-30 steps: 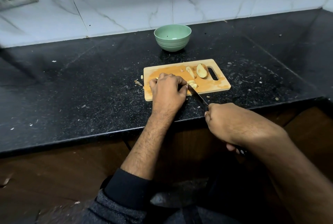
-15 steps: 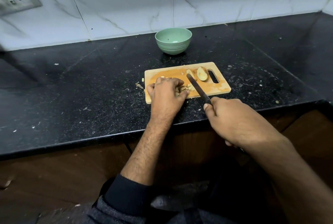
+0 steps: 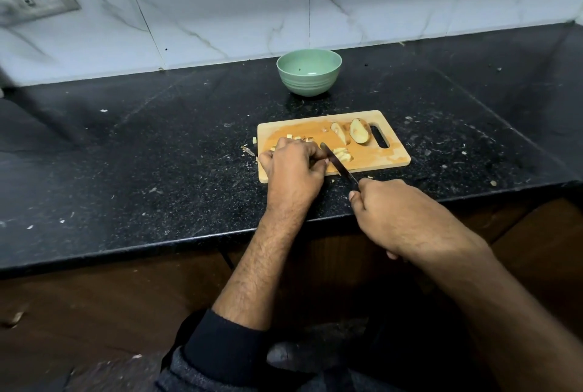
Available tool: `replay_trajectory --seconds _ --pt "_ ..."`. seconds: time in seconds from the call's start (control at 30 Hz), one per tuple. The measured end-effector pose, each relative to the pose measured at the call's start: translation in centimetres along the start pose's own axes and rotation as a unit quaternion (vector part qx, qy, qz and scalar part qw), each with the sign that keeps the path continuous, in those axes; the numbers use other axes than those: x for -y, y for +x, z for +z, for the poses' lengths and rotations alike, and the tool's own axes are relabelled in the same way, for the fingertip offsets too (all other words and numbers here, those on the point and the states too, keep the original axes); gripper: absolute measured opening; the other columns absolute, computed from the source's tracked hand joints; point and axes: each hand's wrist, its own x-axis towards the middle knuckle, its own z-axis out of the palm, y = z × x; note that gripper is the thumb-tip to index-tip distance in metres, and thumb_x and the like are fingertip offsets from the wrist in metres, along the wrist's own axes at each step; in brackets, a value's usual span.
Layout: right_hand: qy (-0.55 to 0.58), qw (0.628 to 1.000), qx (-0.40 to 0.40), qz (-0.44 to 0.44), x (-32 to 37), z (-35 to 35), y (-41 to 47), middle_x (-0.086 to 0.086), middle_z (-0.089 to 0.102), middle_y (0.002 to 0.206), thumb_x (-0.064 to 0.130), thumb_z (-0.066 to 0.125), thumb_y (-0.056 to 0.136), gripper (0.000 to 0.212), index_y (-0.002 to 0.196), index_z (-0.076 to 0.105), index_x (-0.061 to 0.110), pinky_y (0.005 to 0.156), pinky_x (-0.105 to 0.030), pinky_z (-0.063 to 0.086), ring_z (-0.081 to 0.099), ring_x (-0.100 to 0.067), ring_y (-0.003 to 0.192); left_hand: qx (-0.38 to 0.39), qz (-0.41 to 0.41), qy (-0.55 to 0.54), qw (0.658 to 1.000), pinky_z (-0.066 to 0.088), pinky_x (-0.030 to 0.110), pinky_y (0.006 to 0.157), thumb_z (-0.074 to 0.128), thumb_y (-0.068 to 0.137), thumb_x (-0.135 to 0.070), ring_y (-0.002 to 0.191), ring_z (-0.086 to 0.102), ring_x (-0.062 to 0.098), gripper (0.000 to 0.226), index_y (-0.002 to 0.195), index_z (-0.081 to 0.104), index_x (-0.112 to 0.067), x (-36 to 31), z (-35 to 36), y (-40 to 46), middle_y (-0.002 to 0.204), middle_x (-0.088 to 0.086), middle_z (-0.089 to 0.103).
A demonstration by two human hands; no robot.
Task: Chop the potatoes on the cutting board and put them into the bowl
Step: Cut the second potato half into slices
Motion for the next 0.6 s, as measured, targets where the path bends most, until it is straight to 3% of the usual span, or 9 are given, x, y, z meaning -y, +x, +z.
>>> replay_trajectory --seconds 0.17,0.33,0.6 --pt "-0.012 0.999 0.037 0.018 0.9 -0.2 1.9 -0.004 0.064 0.077 0.023 0.042 0.106 0.015 0.109 0.054 0.015 0.052 -0.029 0.051 0.063 -0.015 0.047 0.006 0.012 -0.001 1.0 0.023 0.037 0.095 0.077 0.086 -0.023 0.11 0.05 0.01 0.008 0.088 0.076 -0.03 0.1 0.1 0.1 0.091 -0.021 0.064" --pt "-0.04 0.998 0.047 0.02 1.0 -0.2 2.3 -0.006 0.068 0.077 0.013 0.048 0.103 0.015 0.117 0.053 0.012 0.068 -0.039 0.063 0.068 -0.017 0.052 0.002 0.006 -0.004 1.0 0.025 0.039 0.096 0.075 0.087 -0.021 0.109 0.049 0.011 0.01 0.09 0.076 -0.03 0.3 0.4 0.1 0.099 -0.016 0.07" --pt "-0.042 0.993 0.102 0.028 -0.5 -0.6 -1.3 -0.006 0.064 0.088 0.014 0.043 0.105 0.01 0.11 0.049 0.019 0.065 -0.037 0.06 0.063 -0.019 0.058 -0.024 0.02 0.027 0.999 0.027 0.041 0.099 0.071 0.089 -0.022 0.108 0.05 0.011 0.007 0.092 0.074 -0.027 0.2 0.6 0.1 0.098 -0.014 0.069"
